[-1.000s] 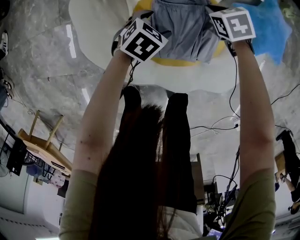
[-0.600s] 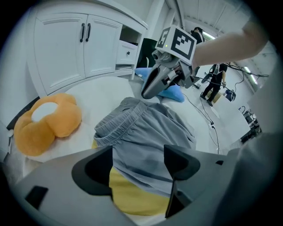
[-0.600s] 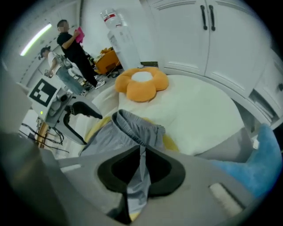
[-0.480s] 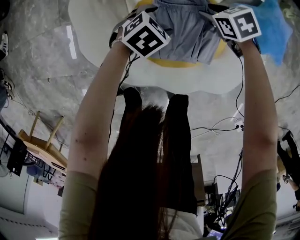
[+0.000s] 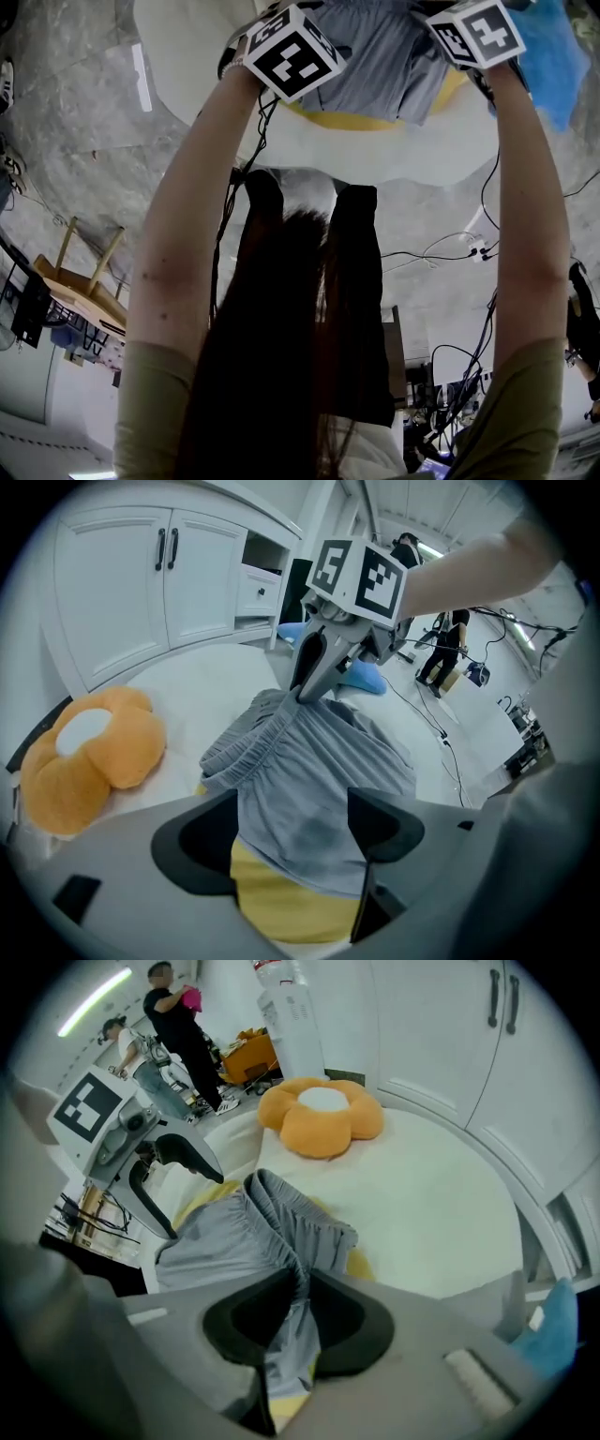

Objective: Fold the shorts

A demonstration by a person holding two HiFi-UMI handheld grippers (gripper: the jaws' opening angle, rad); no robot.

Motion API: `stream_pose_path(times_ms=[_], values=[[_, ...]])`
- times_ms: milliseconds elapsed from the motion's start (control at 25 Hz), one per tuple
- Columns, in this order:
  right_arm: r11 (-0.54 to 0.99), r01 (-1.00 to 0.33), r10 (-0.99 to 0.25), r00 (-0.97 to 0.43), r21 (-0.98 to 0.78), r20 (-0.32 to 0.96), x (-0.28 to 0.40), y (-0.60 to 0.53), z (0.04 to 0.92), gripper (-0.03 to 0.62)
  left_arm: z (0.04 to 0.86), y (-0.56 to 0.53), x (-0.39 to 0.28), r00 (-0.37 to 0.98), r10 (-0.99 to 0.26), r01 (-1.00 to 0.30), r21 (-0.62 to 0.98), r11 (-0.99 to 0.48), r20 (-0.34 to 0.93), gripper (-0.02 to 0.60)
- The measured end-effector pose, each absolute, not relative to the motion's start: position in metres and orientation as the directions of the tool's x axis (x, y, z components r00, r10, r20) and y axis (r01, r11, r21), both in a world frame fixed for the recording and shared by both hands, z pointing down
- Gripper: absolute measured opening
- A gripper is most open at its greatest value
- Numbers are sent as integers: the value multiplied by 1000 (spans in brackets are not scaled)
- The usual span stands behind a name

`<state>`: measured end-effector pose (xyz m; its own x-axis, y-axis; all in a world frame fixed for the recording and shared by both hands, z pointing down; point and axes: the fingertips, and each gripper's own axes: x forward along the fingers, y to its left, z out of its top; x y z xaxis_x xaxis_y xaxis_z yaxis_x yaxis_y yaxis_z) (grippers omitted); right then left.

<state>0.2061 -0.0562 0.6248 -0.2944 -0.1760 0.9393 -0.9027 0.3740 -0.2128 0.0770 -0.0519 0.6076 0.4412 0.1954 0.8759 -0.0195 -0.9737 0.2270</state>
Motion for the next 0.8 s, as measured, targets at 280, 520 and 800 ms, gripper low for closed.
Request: stream_pose_path(times_ms=[280, 520, 800], values=[[431, -898, -187, -183, -86, 965, 239, -81, 618, 60, 608, -57, 84, 447, 191, 7, 210, -978, 874, 367], [281, -946, -290, -245, -163, 925, 235, -65, 593, 305, 607, -42, 67, 430, 197, -9, 223, -975, 881, 367], [86, -932, -261, -363, -353, 895, 137, 94, 596, 302, 615, 18, 0, 438, 189, -344, 358, -868, 879, 367]])
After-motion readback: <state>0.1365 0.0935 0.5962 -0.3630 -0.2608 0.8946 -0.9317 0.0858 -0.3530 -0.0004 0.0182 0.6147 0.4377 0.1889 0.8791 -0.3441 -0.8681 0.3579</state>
